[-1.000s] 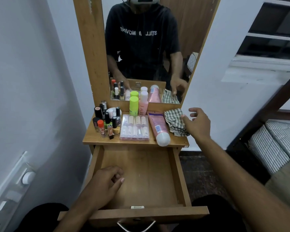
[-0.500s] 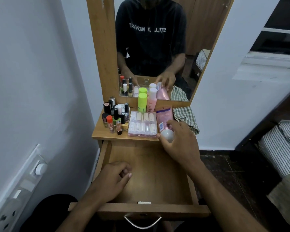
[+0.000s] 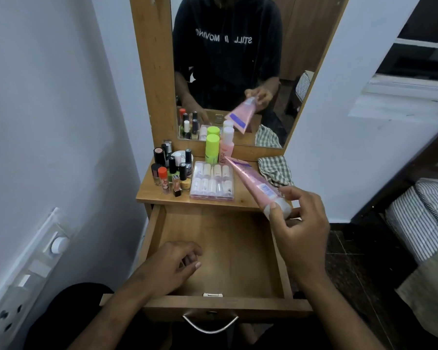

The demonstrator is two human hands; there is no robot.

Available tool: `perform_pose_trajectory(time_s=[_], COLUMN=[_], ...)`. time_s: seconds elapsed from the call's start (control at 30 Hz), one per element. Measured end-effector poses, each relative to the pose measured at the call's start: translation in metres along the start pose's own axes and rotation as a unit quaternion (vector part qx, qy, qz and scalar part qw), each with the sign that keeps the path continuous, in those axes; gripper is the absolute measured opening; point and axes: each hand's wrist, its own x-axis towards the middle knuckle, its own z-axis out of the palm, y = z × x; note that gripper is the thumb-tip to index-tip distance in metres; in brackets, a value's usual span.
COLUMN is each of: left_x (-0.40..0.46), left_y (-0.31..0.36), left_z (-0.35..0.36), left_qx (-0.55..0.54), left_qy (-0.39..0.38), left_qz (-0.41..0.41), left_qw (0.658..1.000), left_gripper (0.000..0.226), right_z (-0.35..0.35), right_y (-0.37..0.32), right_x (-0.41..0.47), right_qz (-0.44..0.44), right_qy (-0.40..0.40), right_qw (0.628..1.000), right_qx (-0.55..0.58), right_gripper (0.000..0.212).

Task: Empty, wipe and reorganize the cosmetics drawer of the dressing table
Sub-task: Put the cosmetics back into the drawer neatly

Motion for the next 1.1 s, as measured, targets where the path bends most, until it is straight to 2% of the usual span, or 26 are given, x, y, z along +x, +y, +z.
perform_pose_trajectory(time_s=[0.17, 0.23, 0.3, 0.37, 0.47, 0.53, 0.63, 0.77, 0.97, 1.1], left_x=[0.000, 0.000, 0.003, 0.007, 0.014, 0.020, 0.030, 0.040, 0.050, 0.042], left_y=[0.008, 0.014, 0.024, 0.037, 0.047, 0.053, 0.060, 0.067, 0.073, 0.060], left_z=[-0.001, -0.001, -0.004, -0.007, -0.005, 0.001, 0.012, 0.022, 0.018, 0.016], left_qx=[-0.020, -0.069, -0.168, -0.324, -0.530, -0.589, -0.608, -0.586, -0.537, -0.535], left_qy=[-0.007, -0.009, -0.024, -0.052, -0.066, -0.059, -0.051, -0.075, -0.054, -0.027], left_qz=[0.021, 0.012, -0.023, -0.056, -0.100, -0.160, -0.247, -0.299, -0.316, -0.321], left_qw=[1.000, 0.997, 0.985, 0.943, 0.840, 0.790, 0.753, 0.749, 0.780, 0.781], left_gripper=[0.017, 0.015, 0.017, 0.027, 0.046, 0.045, 0.041, 0.038, 0.028, 0.025], right_z=[-0.030, -0.035, -0.036, -0.033, -0.024, -0.020, -0.019, -0.024, -0.037, -0.042], right_y=[-0.015, -0.011, -0.006, -0.001, 0.007, 0.009, 0.010, 0.016, 0.025, 0.025], right_x=[-0.031, -0.046, -0.056, -0.064, -0.076, -0.078, -0.074, -0.067, -0.044, -0.038], right_qz=[-0.110, -0.138, -0.166, -0.191, -0.194, -0.188, -0.175, -0.146, -0.075, -0.048], right_qy=[0.003, -0.010, -0.045, -0.082, -0.108, -0.140, -0.229, -0.331, -0.392, -0.439], right_qw=[0.994, 0.990, 0.985, 0.977, 0.974, 0.971, 0.955, 0.932, 0.915, 0.895], right_qx=[-0.002, -0.009, -0.025, -0.045, -0.052, -0.056, -0.062, -0.027, 0.051, 0.065], right_gripper=[0.022, 0.020, 0.023, 0.025, 0.026, 0.027, 0.028, 0.026, 0.027, 0.037])
